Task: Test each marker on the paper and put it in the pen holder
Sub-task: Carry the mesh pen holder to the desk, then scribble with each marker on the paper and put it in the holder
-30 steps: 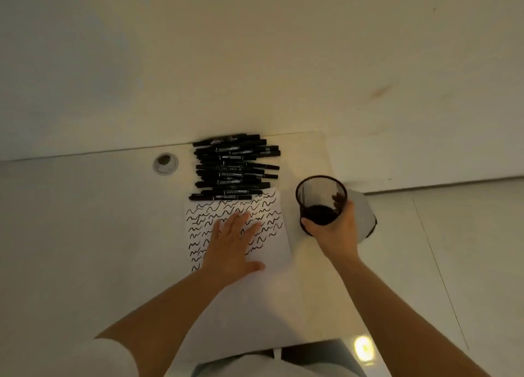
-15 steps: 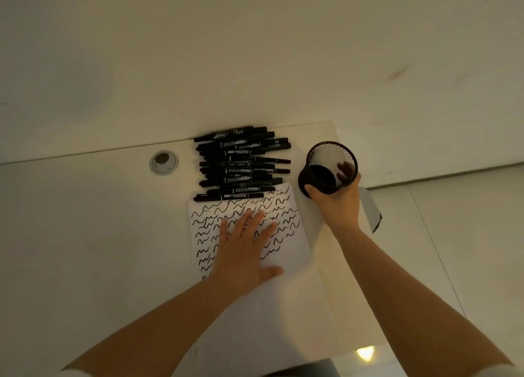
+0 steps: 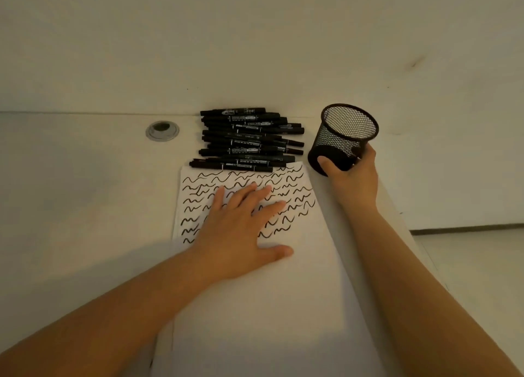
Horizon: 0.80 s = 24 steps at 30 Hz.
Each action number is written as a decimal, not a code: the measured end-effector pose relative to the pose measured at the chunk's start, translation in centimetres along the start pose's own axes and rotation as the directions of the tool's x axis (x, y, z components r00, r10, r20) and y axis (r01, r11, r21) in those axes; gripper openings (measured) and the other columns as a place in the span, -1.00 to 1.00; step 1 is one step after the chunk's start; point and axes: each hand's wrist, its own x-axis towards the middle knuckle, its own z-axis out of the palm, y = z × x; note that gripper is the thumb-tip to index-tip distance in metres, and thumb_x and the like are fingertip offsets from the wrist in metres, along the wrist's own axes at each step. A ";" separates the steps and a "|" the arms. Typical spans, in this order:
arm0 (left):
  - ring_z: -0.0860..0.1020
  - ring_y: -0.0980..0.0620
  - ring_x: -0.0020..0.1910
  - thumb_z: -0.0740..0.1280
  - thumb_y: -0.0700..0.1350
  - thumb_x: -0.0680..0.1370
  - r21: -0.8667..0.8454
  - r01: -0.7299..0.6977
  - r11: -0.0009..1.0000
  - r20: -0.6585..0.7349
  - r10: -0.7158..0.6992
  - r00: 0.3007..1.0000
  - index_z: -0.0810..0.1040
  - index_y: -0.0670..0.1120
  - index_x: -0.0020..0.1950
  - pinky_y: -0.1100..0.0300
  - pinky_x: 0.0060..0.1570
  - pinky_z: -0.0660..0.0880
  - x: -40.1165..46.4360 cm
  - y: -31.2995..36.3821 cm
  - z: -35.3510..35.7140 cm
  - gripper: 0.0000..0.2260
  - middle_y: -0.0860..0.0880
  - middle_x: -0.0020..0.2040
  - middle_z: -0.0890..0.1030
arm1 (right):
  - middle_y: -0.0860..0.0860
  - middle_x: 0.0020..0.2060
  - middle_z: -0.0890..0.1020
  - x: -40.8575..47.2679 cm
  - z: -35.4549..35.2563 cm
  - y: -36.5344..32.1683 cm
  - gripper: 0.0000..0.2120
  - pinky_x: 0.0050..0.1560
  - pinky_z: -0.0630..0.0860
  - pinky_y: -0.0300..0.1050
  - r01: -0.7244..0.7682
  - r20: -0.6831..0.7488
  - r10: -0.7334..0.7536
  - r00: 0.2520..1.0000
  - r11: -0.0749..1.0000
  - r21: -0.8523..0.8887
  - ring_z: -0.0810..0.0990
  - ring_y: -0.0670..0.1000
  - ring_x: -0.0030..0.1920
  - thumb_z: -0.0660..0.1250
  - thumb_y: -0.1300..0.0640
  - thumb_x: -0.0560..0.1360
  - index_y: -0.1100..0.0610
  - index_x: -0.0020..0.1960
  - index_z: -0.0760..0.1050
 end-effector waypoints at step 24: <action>0.30 0.04 0.29 0.22 0.02 0.55 -0.259 0.028 0.966 -0.372 -0.127 0.919 0.45 0.03 0.25 0.15 0.23 0.27 0.1 -2.2 -1.3 -0.71 0.05 0.28 0.44 | 0.09 0.30 0.46 -2.6 -0.6 -0.3 -0.33 0.11 0.35 -0.11 0.030 0.031 -0.027 0.999 0.995 -0.090 0.44 0.09 0.27 0.38 -0.02 0.41 0.16 0.41 0.22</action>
